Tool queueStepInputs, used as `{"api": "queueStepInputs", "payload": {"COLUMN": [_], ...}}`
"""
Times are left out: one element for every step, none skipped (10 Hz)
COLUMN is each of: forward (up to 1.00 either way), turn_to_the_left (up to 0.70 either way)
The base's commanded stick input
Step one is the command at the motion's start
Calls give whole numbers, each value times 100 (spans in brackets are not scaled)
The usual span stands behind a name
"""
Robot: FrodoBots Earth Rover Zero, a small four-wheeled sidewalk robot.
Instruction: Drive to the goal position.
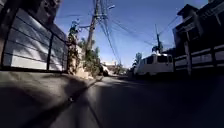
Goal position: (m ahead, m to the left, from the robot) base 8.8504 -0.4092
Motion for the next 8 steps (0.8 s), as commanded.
{"api": "queueStepInputs", "payload": {"forward": [100,100,100,100,100,100,100,100], "turn_to_the_left": [0,0,0,0,0,0,0,0]}}
